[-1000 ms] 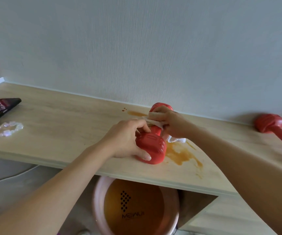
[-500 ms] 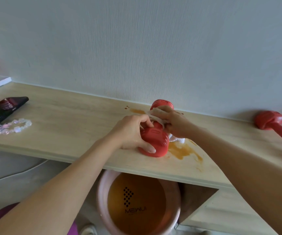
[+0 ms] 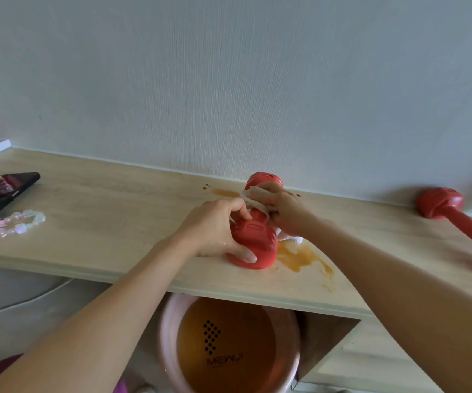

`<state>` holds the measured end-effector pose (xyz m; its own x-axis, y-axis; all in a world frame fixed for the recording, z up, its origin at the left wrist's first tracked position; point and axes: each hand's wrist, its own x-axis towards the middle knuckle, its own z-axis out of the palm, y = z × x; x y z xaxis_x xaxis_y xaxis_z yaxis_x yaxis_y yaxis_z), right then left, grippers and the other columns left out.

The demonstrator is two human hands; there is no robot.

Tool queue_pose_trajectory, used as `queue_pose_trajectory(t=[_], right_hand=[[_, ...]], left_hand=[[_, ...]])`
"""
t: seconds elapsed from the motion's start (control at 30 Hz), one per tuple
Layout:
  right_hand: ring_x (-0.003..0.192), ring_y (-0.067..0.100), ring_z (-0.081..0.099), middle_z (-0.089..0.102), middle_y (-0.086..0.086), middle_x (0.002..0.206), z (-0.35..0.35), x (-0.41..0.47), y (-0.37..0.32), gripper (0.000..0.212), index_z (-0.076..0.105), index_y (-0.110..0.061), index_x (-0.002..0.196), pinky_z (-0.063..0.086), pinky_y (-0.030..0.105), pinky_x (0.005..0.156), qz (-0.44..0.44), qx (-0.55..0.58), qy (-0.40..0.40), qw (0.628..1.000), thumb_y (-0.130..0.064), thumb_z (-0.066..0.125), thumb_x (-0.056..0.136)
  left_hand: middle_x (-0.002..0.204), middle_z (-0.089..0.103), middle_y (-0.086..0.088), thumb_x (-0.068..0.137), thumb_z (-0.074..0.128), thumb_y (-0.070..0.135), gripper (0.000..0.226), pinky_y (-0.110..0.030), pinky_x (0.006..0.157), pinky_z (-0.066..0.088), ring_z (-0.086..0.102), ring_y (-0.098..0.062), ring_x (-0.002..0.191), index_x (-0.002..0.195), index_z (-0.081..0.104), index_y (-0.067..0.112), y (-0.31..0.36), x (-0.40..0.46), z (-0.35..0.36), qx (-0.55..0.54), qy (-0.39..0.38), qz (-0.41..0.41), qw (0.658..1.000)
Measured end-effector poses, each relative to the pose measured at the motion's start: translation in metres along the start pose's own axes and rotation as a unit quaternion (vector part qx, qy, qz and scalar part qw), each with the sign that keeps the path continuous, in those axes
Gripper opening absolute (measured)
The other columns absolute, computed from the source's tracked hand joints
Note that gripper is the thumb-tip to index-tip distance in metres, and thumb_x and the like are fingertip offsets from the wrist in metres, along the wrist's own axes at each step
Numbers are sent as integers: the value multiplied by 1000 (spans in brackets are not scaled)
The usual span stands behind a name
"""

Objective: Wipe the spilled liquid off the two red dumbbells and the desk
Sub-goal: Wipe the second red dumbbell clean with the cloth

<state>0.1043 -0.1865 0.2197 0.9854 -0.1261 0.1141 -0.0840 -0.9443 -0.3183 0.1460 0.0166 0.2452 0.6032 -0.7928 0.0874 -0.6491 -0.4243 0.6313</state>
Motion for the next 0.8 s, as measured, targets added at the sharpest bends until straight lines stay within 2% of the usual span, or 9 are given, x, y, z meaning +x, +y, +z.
queue_pose_trajectory(t=[0.13,0.23,0.3,0.4,0.5,0.57,0.63,0.7,0.8], right_hand=[[120,24,48,35,-13,140,-8,-7,0,90,40,-40,138,47,44,92,-7,-41,-24,999,4,71,66],[117,20,47,40,-9,135,-28,-21,-9,79,46,-36,135,45,37,93,13,-61,-46,997,10,59,72],[113,19,48,46,-4,129,-44,-33,-15,66,50,-29,133,42,29,91,48,-17,-32,998,8,52,79],[98,20,56,59,2,109,-63,-50,-14,49,63,-24,118,43,28,78,104,61,33,992,4,50,80],[82,13,58,63,-4,89,-68,-59,-4,46,68,-27,106,41,20,63,155,123,88,976,5,47,79],[82,15,59,65,-2,87,-65,-60,3,47,69,-23,106,41,21,67,172,159,118,965,7,48,77],[84,21,60,66,2,87,-58,-62,9,44,70,-17,105,43,26,73,182,202,141,952,8,48,76],[84,18,61,64,-5,84,-51,-63,15,45,70,-20,107,48,31,77,179,227,161,944,6,48,77],[94,18,63,64,-5,97,-44,-58,25,46,68,-26,111,51,35,83,174,250,183,935,2,50,79]], left_hand=[[87,61,20,38,91,43,62,-33,80,51,59,-3,86,86,53,38,3,2,-1,18,-9,-3,1000],[93,64,16,35,89,47,63,-37,80,52,61,-6,86,86,54,37,6,7,-2,47,-29,-6,998],[92,64,14,39,88,49,58,-36,80,52,61,-8,85,84,54,35,10,13,-6,71,-53,-7,996],[84,65,11,57,78,57,41,-29,77,49,60,-9,79,79,62,27,15,25,-15,9,-72,-18,997],[76,65,6,85,52,54,40,-32,71,48,63,-10,71,79,62,16,15,49,-14,-99,-12,-51,994],[79,65,1,94,41,47,41,-34,68,46,64,-13,71,80,60,14,12,67,-7,-120,6,-93,988],[83,62,-3,97,39,43,39,-32,66,44,61,-16,72,88,59,10,8,80,0,-104,-35,-131,985],[84,61,-3,97,39,44,42,-26,65,46,59,-15,70,99,60,7,8,88,7,-115,-83,-169,975],[85,65,-3,94,41,49,47,-24,69,50,61,-14,71,101,62,8,10,94,15,-173,-134,-206,954]])
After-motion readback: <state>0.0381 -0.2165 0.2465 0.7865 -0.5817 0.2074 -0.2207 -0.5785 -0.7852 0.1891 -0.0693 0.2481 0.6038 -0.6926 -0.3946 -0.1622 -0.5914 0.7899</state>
